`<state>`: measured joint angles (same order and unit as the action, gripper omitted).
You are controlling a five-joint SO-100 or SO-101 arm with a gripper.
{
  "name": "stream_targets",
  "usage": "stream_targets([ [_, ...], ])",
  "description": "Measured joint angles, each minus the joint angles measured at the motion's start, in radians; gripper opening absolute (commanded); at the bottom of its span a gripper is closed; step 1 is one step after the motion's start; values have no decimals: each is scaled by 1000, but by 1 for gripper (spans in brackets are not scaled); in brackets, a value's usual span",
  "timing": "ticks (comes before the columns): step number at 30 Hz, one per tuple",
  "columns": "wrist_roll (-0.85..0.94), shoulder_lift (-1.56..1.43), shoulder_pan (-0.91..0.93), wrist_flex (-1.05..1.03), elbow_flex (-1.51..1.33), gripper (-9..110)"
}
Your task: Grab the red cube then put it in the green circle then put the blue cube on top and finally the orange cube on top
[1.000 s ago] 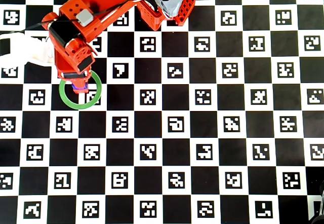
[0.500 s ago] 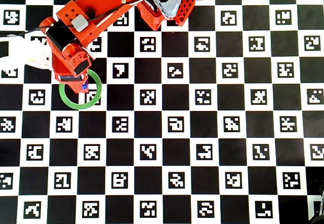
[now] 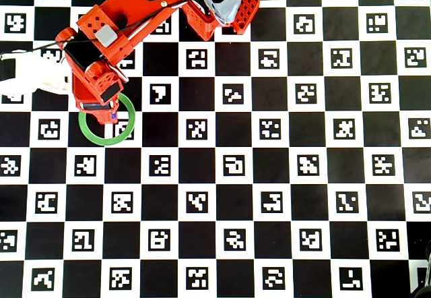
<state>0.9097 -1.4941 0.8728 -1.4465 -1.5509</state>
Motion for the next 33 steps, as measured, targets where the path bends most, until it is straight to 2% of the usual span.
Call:
stream_targets([
  [16,0,2,0,46,-25,9],
  [20,6,2,3,46,-25,30],
  [26,8,2,9,46,-28,39],
  [33,-3,2,9,3,-28,44],
])
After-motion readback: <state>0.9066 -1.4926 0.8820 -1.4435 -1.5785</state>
